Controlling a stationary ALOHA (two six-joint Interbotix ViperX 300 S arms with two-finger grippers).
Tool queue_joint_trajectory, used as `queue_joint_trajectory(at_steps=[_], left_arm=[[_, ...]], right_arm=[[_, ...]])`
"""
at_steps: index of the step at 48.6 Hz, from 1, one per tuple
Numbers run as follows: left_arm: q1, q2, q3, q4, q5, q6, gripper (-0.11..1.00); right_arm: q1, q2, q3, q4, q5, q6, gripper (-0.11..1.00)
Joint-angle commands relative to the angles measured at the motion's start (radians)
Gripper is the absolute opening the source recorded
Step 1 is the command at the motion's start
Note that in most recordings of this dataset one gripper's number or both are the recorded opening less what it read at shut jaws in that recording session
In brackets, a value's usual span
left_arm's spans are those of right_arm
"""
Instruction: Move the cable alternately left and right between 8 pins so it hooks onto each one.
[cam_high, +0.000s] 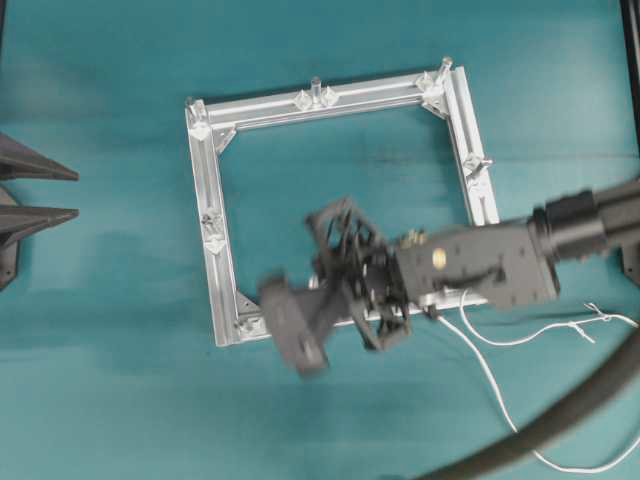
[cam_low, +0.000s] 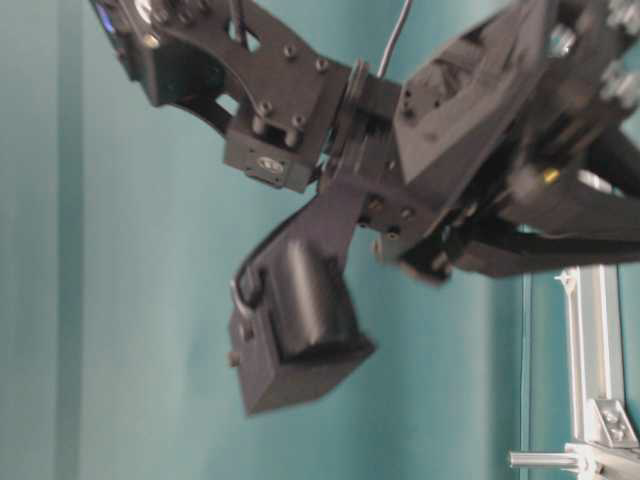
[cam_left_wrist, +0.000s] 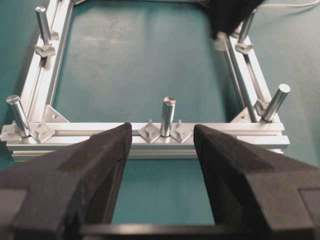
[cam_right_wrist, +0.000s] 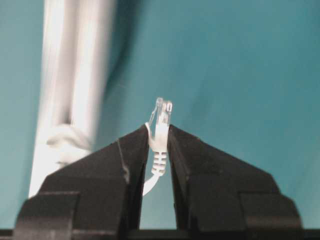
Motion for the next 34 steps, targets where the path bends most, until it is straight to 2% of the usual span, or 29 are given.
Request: queue_joint_trajectory(at_steps=[1,5,11,26,29,34], left_arm=[[-0.005,0.008,-0.011,-0.002,-0.009,0.002,0.55],[-0.005,0.008,-0.011,-0.003,-0.009,0.002,0.55],[-0.005,0.008,-0.012,-0.002,-0.009,0.002,0.55],[-0.005,0.009,-0.011,-0.003,-0.009,0.002,0.55],[-0.005,0.008,-0.011,-0.002,-0.009,0.002,0.55],[-0.005,0.008,-0.011,-0.003,-0.009,0.002,0.55]], right_arm=[[0.051,-0.005,-0.048,0.003,0.002,-0.084,0.14],[0.084,0.011,-0.075,0.002,0.006,-0.153,0.14],[0.115,0.034,-0.135,0.003,0.009,-0.195,0.14],[0.149,0.156,-0.357,0.006,0.052,-0.198,0.14],[0.155,0.190,-0.410,0.017,0.080,-0.198,0.14],[0.156,0.247,-0.497,0.064,0.123,-0.195,0.14]])
